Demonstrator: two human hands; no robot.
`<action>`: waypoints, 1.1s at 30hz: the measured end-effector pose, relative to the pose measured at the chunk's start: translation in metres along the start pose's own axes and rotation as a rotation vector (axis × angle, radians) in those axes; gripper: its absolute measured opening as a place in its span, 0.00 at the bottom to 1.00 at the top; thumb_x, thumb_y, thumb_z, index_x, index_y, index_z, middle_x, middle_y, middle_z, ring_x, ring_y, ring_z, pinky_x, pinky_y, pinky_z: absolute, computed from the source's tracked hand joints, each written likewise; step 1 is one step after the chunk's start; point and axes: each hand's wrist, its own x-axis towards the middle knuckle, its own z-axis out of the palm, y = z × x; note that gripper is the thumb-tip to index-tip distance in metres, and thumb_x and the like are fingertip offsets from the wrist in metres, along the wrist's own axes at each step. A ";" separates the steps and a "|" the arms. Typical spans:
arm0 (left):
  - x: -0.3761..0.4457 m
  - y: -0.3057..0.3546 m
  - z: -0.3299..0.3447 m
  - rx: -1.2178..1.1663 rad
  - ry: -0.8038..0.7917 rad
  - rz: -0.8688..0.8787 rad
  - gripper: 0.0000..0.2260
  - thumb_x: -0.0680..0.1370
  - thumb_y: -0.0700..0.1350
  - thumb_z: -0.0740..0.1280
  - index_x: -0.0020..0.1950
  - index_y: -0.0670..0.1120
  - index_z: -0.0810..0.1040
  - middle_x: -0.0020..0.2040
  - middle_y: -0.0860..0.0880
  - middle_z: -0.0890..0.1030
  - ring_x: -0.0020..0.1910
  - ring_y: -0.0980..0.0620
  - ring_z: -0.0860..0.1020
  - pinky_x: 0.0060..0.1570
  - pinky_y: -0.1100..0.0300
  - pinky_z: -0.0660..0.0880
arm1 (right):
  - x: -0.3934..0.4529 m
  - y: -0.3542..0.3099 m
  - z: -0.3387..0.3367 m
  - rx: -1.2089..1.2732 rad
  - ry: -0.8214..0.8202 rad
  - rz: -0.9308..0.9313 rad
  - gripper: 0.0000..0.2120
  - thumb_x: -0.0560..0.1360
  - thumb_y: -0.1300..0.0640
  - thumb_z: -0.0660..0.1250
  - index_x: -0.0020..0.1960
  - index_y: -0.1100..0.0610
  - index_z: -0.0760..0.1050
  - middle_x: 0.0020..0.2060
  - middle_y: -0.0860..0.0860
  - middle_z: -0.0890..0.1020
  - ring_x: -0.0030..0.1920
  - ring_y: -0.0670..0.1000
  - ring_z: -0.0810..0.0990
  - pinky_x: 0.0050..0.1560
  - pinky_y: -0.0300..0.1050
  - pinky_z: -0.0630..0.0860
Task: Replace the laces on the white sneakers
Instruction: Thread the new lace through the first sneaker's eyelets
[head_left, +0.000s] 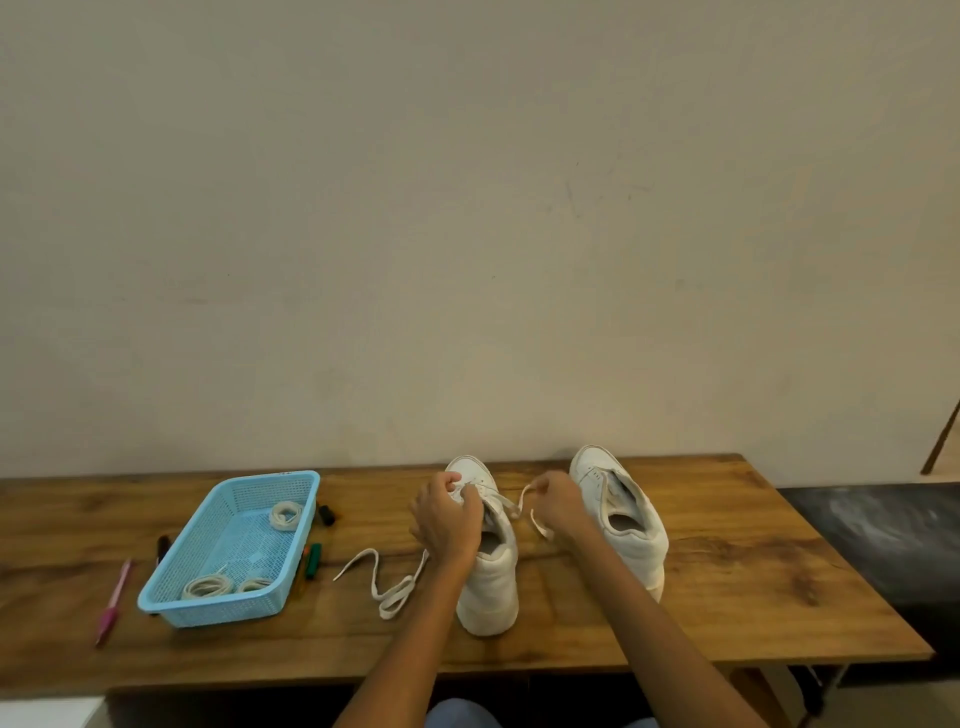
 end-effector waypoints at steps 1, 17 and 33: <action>-0.002 0.001 -0.001 -0.012 -0.012 0.039 0.09 0.74 0.43 0.64 0.53 0.47 0.77 0.53 0.49 0.78 0.56 0.47 0.72 0.56 0.48 0.71 | 0.001 -0.004 0.000 0.068 0.060 0.004 0.12 0.76 0.67 0.61 0.57 0.65 0.77 0.57 0.58 0.80 0.57 0.55 0.77 0.49 0.39 0.70; -0.006 -0.014 -0.004 -0.211 0.010 -0.122 0.08 0.76 0.42 0.67 0.38 0.44 0.81 0.34 0.49 0.80 0.33 0.52 0.75 0.27 0.64 0.65 | -0.018 -0.031 0.053 0.270 0.260 -0.191 0.08 0.75 0.67 0.62 0.45 0.65 0.80 0.41 0.57 0.83 0.39 0.47 0.74 0.38 0.29 0.67; -0.005 -0.019 0.001 -0.370 0.017 -0.305 0.12 0.77 0.51 0.67 0.44 0.42 0.81 0.42 0.46 0.82 0.41 0.49 0.78 0.30 0.65 0.68 | -0.012 -0.039 0.050 -0.104 0.084 -0.251 0.09 0.78 0.63 0.61 0.51 0.60 0.80 0.48 0.56 0.82 0.44 0.51 0.78 0.43 0.39 0.73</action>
